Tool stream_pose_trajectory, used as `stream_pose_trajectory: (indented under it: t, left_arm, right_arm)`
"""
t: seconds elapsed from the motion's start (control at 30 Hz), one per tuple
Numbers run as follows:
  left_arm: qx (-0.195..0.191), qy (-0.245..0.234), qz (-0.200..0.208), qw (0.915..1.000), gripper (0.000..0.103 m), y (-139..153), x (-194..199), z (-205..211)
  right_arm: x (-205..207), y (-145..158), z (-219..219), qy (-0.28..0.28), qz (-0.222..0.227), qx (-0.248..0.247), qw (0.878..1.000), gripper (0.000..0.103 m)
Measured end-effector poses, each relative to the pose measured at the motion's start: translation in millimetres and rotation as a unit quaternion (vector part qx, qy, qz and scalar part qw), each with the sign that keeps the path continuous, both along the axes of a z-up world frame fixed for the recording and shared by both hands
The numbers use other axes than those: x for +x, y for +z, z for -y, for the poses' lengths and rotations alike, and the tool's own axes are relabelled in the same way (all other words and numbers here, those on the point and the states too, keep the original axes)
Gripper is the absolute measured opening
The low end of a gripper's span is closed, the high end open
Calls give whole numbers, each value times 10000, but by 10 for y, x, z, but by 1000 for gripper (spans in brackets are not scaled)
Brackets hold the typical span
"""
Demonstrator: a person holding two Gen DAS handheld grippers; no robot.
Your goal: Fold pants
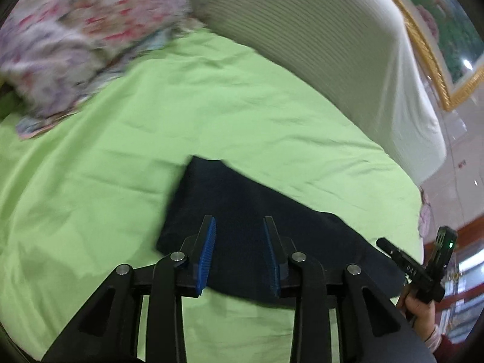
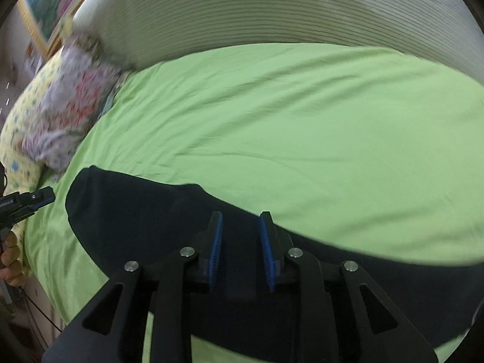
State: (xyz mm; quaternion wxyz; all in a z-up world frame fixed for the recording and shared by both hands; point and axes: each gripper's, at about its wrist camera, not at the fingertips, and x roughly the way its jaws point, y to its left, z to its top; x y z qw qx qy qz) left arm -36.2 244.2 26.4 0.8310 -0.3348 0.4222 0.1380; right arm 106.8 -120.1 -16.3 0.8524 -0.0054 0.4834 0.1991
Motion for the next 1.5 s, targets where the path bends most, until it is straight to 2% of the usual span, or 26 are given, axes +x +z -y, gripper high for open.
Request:
stream_pose_trajectory:
  t: [0.2, 0.33, 0.43, 0.5, 0.63, 0.7, 0.77, 0.8, 1.1, 1.2, 1.27, 1.37, 1.47, 1.5]
  left_arm:
    - [-52, -855, -55, 9963, 36, -27, 576, 535]
    - [-17, -1589, -114, 9872, 40, -14, 865, 1030]
    - [-32, -2154, -163, 9764, 40, -17, 1082, 1430]
    - [-33, -2528, -232, 9672, 44, -25, 1251, 1728]
    - [-63, -3034, -290, 9524, 47, -49, 1474, 2169]
    - [-30, -3276, -348, 9442, 48, -55, 1606, 2409]
    - [-29, -3475, -365, 9370, 49, -55, 1707, 2589]
    - [-15, -3587, -383, 9327, 51, -49, 1772, 2712]
    - [29, -4338, -689, 8984, 59, -133, 2205, 3428]
    - [-7, -4465, -732, 8918, 60, -157, 2353, 3603]
    - [-81, -4531, -785, 8880, 61, -184, 2428, 3668]
    - [-205, -4669, -855, 8799, 62, -224, 2584, 3862]
    - [-198, -4882, -905, 8678, 64, -255, 2692, 4030]
    - [-160, -4958, -927, 8633, 64, -267, 2735, 4109]
  right_arm:
    - [-349, 77, 657, -857, -32, 190, 9961, 31]
    - [-562, 91, 1164, -1569, -87, 394, 9868, 31]
    - [-732, 93, 1466, -2048, -51, 398, 9780, 31]
    - [-828, 95, 1670, -2352, -27, 427, 9710, 31]
    - [-995, 78, 2008, -2918, -15, 555, 9549, 33]
    - [-1057, 47, 2147, -3155, -52, 631, 9468, 49]
    - [-1124, 6, 2267, -3412, -62, 826, 9363, 57]
    - [-1158, -13, 2312, -3508, -62, 882, 9323, 58]
    - [-1232, -215, 2761, -4107, -219, 1815, 8932, 60]
    - [-1151, -270, 2827, -4246, -270, 2014, 8823, 60]
    - [-1086, -334, 2896, -4430, -362, 2256, 8669, 60]
    - [-1011, -408, 2925, -4643, -449, 2449, 8500, 60]
    - [-950, -419, 2929, -4693, -407, 2470, 8468, 60]
    - [-929, -423, 2925, -4679, -386, 2449, 8483, 51]
